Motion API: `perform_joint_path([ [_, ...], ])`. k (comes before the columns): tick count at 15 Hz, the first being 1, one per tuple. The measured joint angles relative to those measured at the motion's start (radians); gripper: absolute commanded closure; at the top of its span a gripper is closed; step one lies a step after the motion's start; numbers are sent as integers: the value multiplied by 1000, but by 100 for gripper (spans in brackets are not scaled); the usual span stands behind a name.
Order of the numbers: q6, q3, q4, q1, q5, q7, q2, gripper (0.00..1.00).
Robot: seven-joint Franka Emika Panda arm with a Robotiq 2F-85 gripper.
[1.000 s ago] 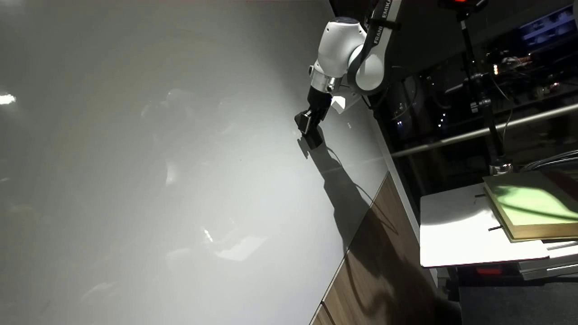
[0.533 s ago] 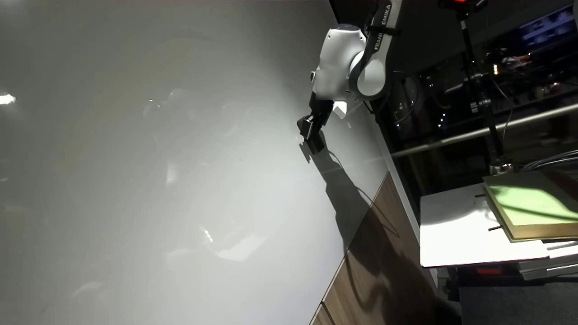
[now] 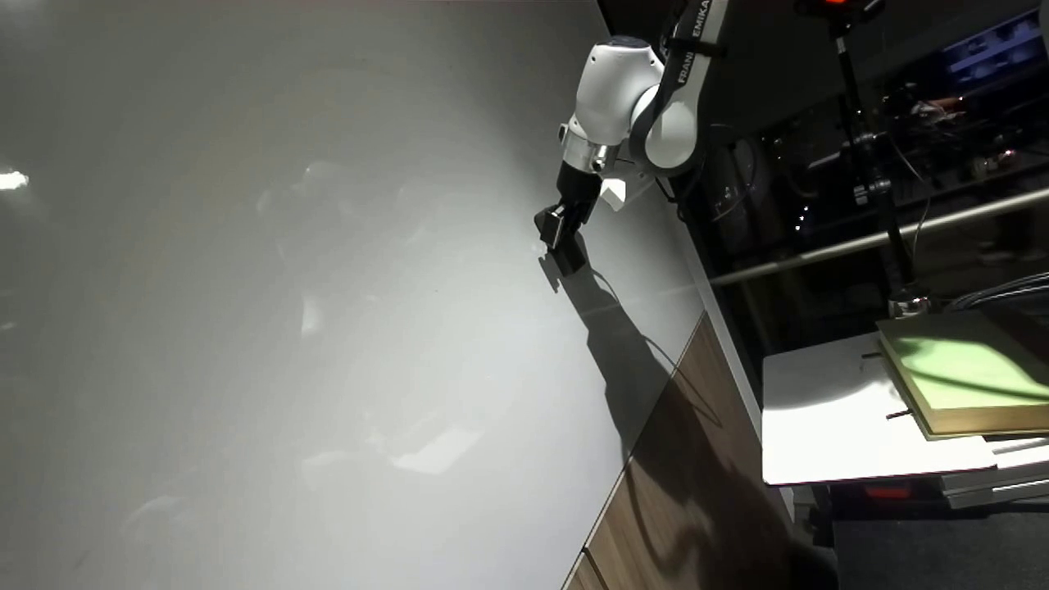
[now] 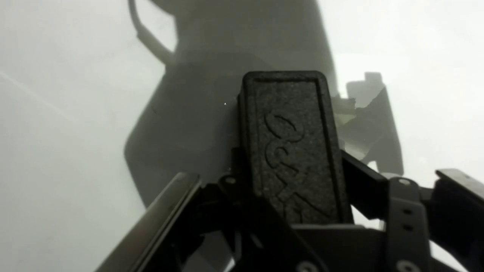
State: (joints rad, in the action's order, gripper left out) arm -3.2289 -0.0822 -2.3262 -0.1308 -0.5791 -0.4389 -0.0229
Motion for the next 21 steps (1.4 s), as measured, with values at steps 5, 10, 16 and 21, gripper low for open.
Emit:
perform_joint_path([
  [5,68,13,16,13,0,-6,34,66],
  [10,106,24,28,13,-5,-26,37,66],
  [16,104,19,37,7,-11,-61,-30,66],
  [21,103,2,48,6,-11,-62,-87,66],
])
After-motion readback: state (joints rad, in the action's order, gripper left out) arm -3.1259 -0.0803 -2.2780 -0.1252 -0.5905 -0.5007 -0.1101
